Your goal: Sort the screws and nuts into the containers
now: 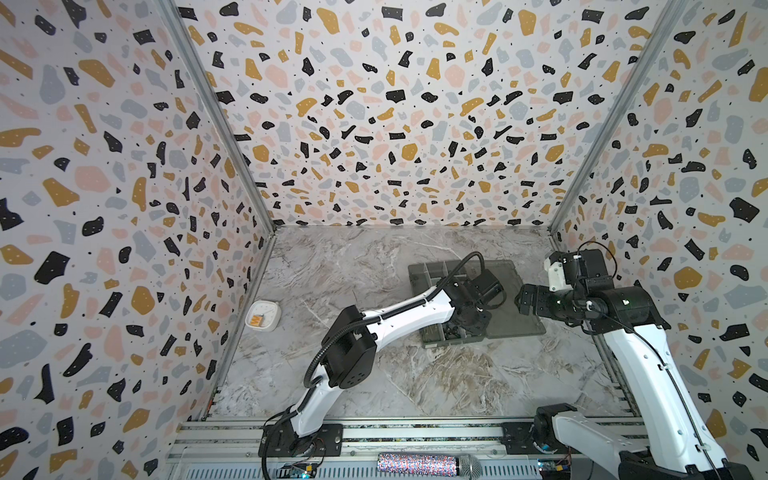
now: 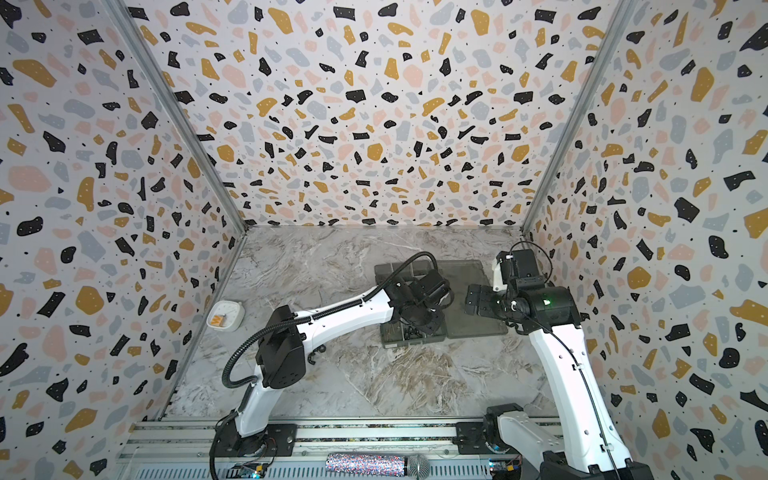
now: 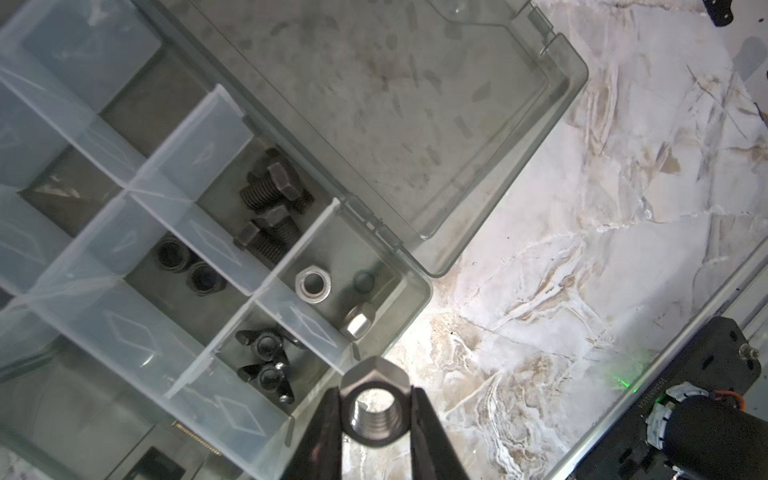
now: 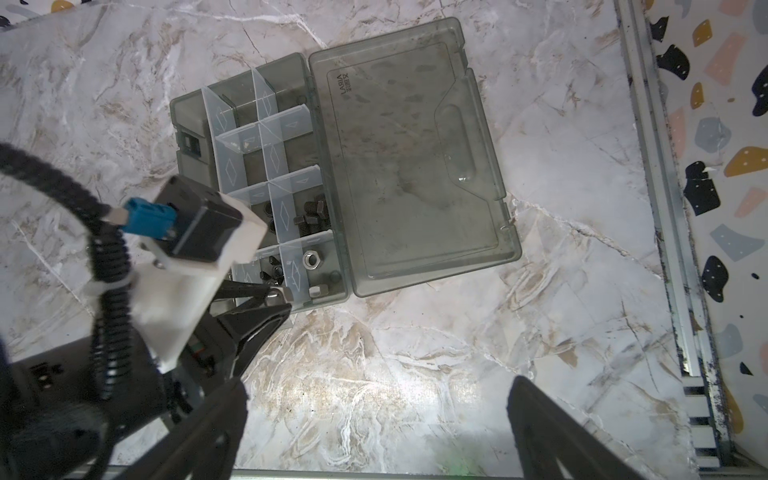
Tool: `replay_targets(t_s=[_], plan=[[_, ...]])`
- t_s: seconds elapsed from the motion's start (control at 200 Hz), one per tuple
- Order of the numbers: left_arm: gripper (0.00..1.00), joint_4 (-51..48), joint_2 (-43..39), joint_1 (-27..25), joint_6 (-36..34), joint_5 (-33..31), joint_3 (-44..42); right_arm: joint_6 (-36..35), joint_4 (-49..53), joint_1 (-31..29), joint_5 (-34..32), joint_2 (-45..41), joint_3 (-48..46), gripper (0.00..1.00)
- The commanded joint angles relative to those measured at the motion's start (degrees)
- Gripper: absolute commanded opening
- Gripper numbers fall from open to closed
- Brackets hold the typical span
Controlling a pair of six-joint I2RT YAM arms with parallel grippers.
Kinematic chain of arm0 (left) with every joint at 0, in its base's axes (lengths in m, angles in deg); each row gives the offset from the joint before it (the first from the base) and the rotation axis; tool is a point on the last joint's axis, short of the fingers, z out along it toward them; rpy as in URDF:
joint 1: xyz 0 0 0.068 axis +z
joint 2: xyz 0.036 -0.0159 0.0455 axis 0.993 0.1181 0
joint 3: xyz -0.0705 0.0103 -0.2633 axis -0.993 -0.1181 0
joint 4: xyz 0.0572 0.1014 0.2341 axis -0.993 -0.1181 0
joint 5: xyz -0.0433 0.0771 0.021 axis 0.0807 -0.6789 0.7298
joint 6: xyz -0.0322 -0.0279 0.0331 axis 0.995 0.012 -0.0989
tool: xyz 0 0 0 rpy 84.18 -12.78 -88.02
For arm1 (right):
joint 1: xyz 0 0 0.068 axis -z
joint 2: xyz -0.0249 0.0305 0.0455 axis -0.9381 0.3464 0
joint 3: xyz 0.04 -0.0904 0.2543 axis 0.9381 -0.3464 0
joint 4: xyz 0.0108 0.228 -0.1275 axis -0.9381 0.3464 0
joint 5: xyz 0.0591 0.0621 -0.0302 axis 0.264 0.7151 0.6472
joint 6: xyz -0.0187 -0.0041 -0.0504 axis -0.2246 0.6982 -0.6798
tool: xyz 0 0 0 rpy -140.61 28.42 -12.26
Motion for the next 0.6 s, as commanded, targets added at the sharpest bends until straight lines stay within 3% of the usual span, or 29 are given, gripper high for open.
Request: replay_targets(t_s=[0.0,0.29,0.466,0.596], plan=[[0.25,0.73,2.61,0.52,-0.68,1.75,1.28,0.43,2.26,0.23,-1.06,-1.25,-0.27,0.99],[0.28,1.34,5.97,0.52,-1.79,1.74,2.88,-0.01,2.97,0.52,-1.82,-1.35,-0.15,0.99],[0.58,0.67,6.95,0.52,-2.76,1.16,4.77,-0.38,2.9,0.47,-1.41,-1.09,0.72,0.99],[0.65,0.22,5.8,0.69,-3.42,-1.24,5.54,-0.7,2.12,0.52,-0.62,-0.75,1.19,0.99]])
